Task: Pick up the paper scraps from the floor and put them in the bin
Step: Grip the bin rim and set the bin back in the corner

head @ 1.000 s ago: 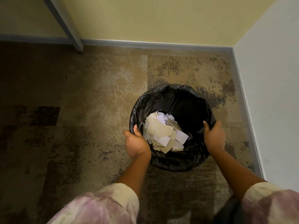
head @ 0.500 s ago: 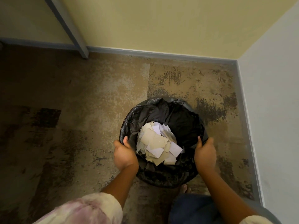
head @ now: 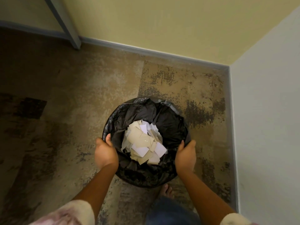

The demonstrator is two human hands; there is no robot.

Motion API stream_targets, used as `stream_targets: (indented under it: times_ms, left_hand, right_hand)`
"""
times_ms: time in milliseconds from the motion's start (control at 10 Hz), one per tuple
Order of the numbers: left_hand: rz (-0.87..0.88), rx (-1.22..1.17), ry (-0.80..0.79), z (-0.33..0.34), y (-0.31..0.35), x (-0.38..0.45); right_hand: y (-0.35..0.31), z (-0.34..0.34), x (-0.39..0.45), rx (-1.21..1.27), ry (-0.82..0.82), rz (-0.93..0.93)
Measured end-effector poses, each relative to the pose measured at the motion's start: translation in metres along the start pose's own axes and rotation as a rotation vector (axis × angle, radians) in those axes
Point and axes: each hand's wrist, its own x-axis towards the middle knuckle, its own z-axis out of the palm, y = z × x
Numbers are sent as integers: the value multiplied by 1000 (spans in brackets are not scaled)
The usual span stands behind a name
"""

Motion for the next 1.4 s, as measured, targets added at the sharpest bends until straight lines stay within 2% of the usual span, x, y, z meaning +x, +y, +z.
stream_targets:
  times_ms: [100, 300, 400, 500, 600, 700, 900, 1100, 1400]
  left_hand:
    - [16, 45, 13, -1, 0, 0]
    - [9, 3, -48, -5, -1, 1]
    - [-13, -99, -227, -15, 5, 8]
    - [-30, 6, -414, -37, 13, 15]
    - [45, 103, -492, -56, 38, 20]
    - [60, 104, -518, -67, 77, 23]
    - [98, 20, -552, -49, 176, 39]
    - [40, -251, -729, 3, 290, 73]
    - [139, -269, -731, 83, 390, 117]
  right_hand:
    - [1, 2, 1, 7, -3, -27]
    - [3, -5, 1, -56, -165, 7]
    - [7, -9, 6, 11, -260, 88]
    - [-7, -32, 14, 113, -242, 125]
    - [-27, -62, 28, 611, -171, 442]
    - [-42, -84, 43, 90, -357, 13]
    - [-93, -122, 125, 265, -367, 75]
    - [-110, -147, 226, 335, -164, 12]
    - [-129, -137, 337, 396, -133, -91]
